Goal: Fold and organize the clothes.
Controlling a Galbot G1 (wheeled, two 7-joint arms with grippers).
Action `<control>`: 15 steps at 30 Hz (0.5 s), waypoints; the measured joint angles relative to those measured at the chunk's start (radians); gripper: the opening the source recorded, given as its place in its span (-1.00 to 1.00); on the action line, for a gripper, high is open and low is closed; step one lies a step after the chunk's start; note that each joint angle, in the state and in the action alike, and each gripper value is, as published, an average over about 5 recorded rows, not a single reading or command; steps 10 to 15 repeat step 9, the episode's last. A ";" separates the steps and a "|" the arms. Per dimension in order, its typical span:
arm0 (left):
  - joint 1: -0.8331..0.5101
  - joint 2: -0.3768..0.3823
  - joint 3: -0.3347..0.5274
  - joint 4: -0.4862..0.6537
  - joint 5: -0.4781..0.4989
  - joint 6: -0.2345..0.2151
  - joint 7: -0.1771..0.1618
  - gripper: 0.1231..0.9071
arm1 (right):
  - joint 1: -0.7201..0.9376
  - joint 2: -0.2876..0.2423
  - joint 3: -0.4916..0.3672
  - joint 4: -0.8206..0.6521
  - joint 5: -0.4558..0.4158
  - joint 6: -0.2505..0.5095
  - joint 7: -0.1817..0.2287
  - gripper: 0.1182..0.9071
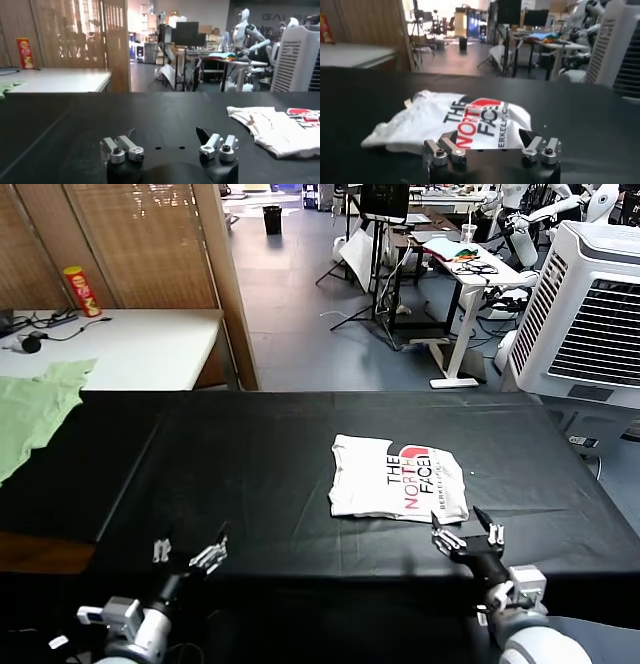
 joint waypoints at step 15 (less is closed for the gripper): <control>0.046 -0.004 -0.009 -0.012 0.003 0.000 0.002 0.72 | -0.090 0.021 0.023 0.058 -0.005 0.013 0.004 0.72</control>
